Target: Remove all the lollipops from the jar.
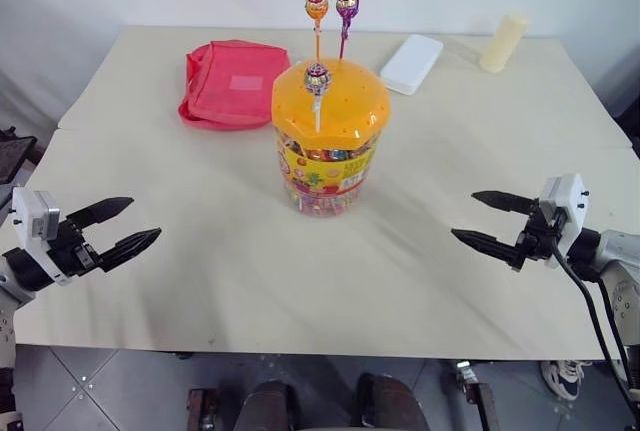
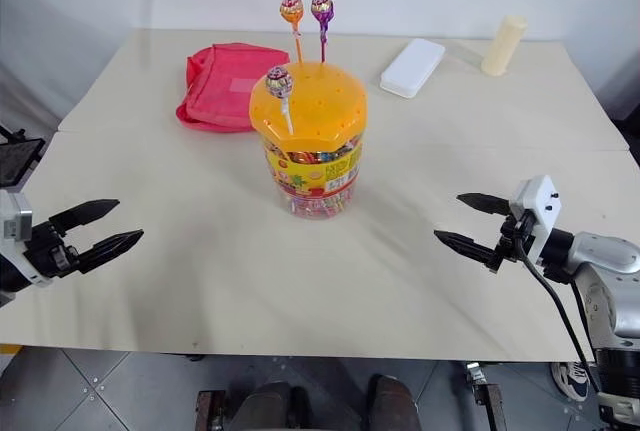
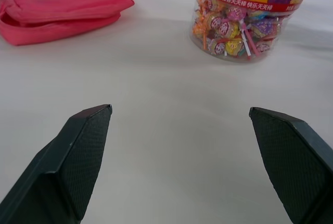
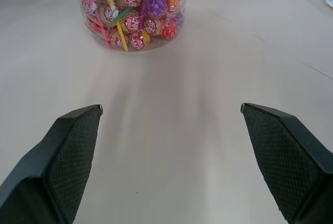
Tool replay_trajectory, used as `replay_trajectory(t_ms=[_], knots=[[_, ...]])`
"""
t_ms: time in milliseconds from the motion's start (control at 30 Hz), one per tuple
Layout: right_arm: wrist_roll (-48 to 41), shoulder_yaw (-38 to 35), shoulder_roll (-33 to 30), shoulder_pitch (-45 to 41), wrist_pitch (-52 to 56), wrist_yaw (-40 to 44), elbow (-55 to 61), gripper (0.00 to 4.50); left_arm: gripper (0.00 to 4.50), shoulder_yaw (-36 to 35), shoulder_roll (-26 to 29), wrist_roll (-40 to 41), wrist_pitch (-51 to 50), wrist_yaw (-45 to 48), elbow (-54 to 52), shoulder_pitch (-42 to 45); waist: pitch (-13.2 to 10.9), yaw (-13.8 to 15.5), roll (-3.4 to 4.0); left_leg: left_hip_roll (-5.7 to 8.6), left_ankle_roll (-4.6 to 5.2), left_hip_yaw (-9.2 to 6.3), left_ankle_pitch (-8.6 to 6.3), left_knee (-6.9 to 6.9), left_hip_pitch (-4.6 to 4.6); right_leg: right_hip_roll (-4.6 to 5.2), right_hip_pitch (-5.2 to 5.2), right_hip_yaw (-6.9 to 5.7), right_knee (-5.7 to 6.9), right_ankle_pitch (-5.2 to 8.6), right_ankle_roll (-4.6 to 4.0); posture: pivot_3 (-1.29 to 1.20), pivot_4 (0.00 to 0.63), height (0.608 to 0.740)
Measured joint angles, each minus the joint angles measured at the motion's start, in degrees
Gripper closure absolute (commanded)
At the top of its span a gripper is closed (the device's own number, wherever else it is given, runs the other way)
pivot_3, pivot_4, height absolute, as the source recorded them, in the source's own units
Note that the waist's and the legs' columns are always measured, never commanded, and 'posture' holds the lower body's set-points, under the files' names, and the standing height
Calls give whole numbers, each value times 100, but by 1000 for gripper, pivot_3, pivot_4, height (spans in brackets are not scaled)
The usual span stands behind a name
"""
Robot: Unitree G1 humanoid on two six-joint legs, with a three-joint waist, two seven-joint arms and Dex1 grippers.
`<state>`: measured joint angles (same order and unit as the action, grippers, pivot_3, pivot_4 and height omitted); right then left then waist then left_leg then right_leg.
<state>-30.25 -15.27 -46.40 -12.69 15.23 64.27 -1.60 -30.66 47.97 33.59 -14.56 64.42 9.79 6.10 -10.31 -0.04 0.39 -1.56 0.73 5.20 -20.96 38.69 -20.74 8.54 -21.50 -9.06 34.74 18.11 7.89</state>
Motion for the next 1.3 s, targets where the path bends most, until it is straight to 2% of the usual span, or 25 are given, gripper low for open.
replay_trajectory(t_ms=[200, 433, 667, 767, 1000, 1300], knots=[[-6, 5, 0, -67, 23, 12, 2, 33, 0, 2, 98, 13, -261, -127, -73, 41, 0, 4, 0, -4, 5, -4, -4, 40, -24, 1, -7, -1, 12, 0, -1, 0, 150, 740], [-122, 3, -2, -166, 205, 121, 189, 33, 0, 9, 267, 250, -817, -167, -786, 69, -1, 0, -2, -5, 5, -7, -5, 48, -28, 1, -10, 0, 20, 0, -1, 0, 150, 740], [-515, -115, -143, -287, 530, 262, 635, 33, 0, 239, 436, 448, -1121, -123, -1295, 867, -2, 20, -3, -3, 5, -9, -5, 53, -32, 1, -11, -1, 24, 0, -1, 0, 150, 740], [-766, -218, -264, -340, 808, 250, 866, 33, 0, 563, 396, 510, -1139, -64, -1371, 1436, -2, 39, -4, -2, 5, -9, -4, 55, -34, 1, -12, -2, 26, 0, -1, 0, 150, 740], [-1217, -437, -289, -555, 1124, 25, 1421, 33, 0, 1726, -265, 605, -1022, 336, -1284, 3137, -2, 137, -7, 3, 6, -7, -5, 73, -39, 1, -12, -2, 33, -1, -2, 0, 150, 740], [-1411, -602, -173, -319, 1123, -337, 1804, 33, 0, 2767, -1470, -91, -397, 499, 191, 4707, -6, 155, -15, 3, 21, -8, -13, 109, -55, 0, -12, -4, 43, -1, -1, 0, 150, 740]])
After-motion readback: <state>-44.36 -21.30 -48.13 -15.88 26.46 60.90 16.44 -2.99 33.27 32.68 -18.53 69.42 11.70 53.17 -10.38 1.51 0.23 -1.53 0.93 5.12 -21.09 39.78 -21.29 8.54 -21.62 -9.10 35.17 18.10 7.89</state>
